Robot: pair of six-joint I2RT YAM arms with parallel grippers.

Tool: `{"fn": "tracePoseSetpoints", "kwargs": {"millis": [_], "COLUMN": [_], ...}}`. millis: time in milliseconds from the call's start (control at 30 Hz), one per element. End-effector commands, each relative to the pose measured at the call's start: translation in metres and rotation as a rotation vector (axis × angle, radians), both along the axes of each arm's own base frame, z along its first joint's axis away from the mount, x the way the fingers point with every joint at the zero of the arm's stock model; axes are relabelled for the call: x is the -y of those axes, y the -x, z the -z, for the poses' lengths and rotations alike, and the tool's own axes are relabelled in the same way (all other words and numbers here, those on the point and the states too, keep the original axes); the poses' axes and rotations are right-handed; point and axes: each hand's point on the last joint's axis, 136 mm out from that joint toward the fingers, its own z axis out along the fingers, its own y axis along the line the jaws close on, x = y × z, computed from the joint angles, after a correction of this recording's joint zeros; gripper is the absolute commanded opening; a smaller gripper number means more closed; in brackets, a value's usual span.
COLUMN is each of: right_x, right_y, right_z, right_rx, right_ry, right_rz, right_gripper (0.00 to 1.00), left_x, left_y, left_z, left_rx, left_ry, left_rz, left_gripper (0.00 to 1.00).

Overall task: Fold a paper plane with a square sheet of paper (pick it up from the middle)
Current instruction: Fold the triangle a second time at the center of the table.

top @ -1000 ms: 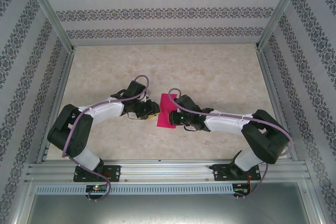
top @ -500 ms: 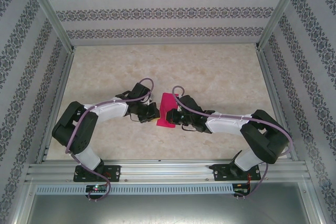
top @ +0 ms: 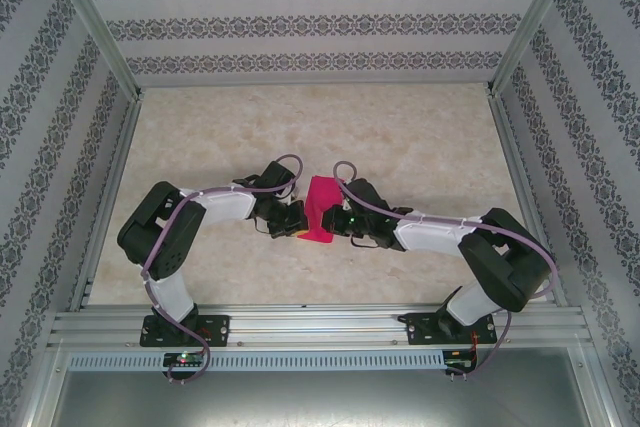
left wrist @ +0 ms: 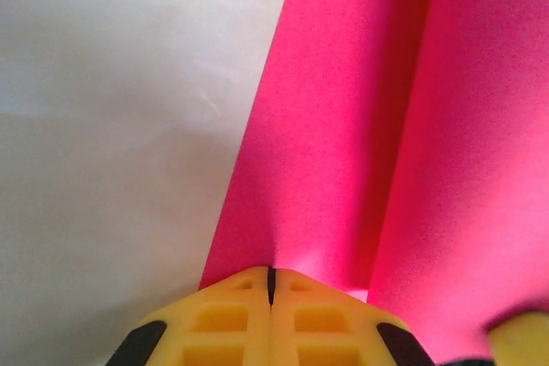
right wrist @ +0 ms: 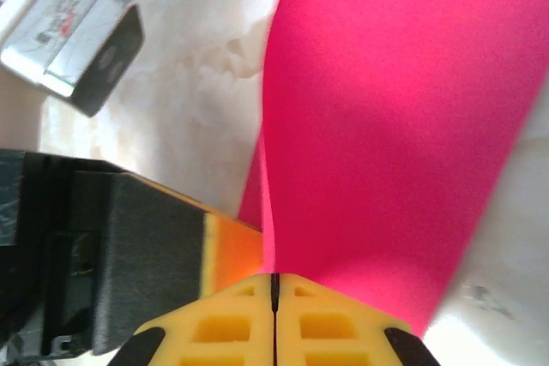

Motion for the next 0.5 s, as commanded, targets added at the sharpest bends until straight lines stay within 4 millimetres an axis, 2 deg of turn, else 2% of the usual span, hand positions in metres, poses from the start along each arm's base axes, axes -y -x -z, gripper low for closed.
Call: {"fn": "tracePoseSetpoints", "kwargs": {"millis": [0, 200, 467], "right_x": [0.012, 0.026, 0.026], "right_y": [0.002, -0.001, -0.011], "right_z": [0.003, 0.006, 0.007], "right_rx": [-0.028, -0.053, -0.044], "right_ry": [0.047, 0.117, 0.181], "right_rz": [-0.011, -0.025, -0.069], "right_gripper": [0.08, 0.09, 0.11], "left_x": [-0.001, -0.002, -0.002], "left_y": [0.004, 0.004, 0.004], "left_z": [0.005, 0.008, 0.008], "left_rx": [-0.007, -0.011, -0.014], "left_ry": [-0.040, -0.055, -0.057], "left_rz": [0.032, 0.039, 0.048], "left_gripper": [0.06, 0.05, 0.05]}}
